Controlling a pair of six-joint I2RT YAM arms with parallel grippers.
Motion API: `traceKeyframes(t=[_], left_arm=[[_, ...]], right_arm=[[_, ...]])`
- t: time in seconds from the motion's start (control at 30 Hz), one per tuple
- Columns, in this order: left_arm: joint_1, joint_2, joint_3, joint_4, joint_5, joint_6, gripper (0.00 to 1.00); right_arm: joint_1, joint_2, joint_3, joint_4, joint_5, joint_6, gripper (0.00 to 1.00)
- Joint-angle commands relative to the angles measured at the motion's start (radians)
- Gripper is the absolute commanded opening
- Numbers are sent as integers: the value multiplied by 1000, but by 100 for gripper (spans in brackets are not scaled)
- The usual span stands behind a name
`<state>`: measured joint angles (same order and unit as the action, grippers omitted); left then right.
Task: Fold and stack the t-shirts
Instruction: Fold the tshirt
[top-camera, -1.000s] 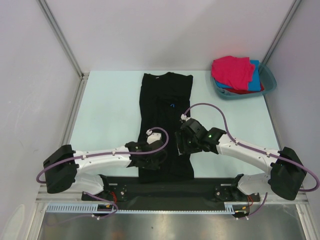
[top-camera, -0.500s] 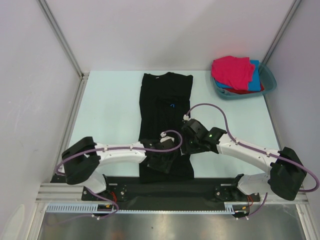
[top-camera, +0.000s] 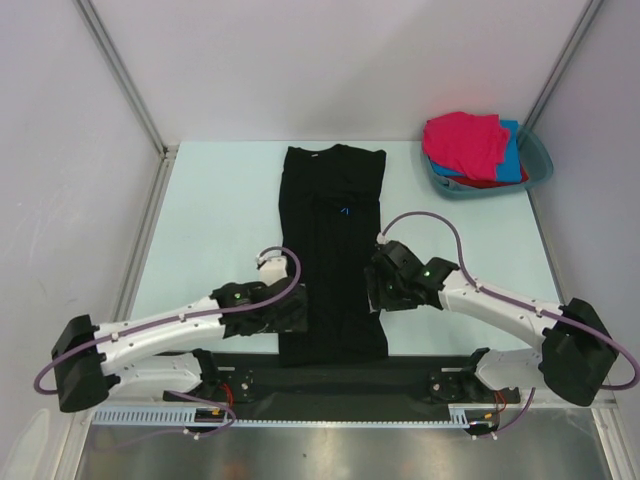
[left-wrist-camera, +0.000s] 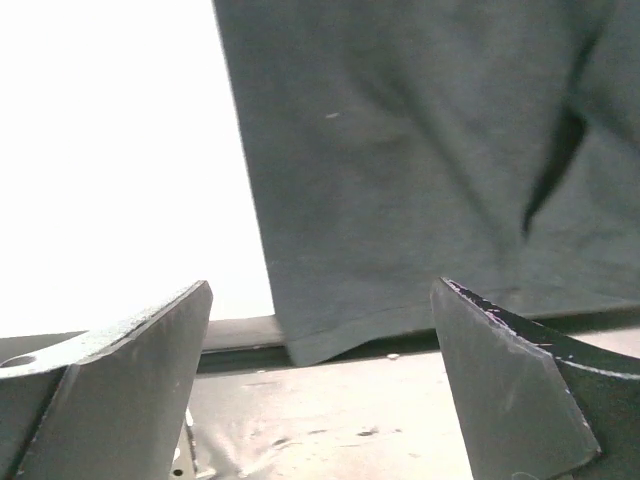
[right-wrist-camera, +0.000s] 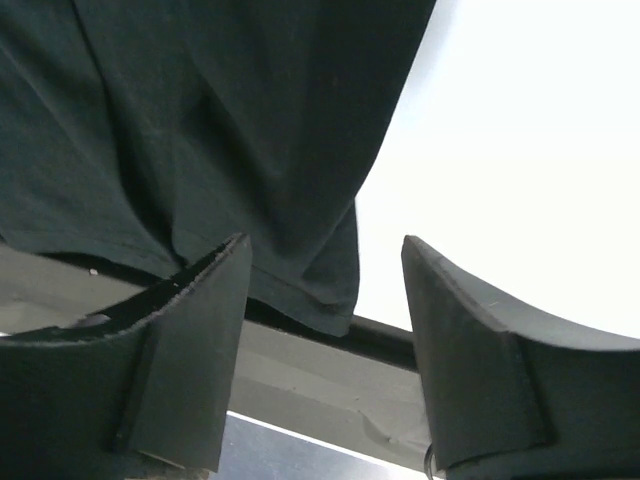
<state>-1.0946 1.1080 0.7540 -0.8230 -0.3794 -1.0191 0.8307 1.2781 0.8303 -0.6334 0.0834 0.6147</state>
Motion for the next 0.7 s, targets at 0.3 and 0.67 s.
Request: traceKeyframes(t=[0.3, 0.67], left_arm=[[9, 64, -101, 142, 91, -1, 95], [9, 162, -91, 226, 139, 39, 94]], right_arm=[[111, -79, -137, 6, -58, 161, 59], [197, -7, -174, -37, 48, 243, 55]])
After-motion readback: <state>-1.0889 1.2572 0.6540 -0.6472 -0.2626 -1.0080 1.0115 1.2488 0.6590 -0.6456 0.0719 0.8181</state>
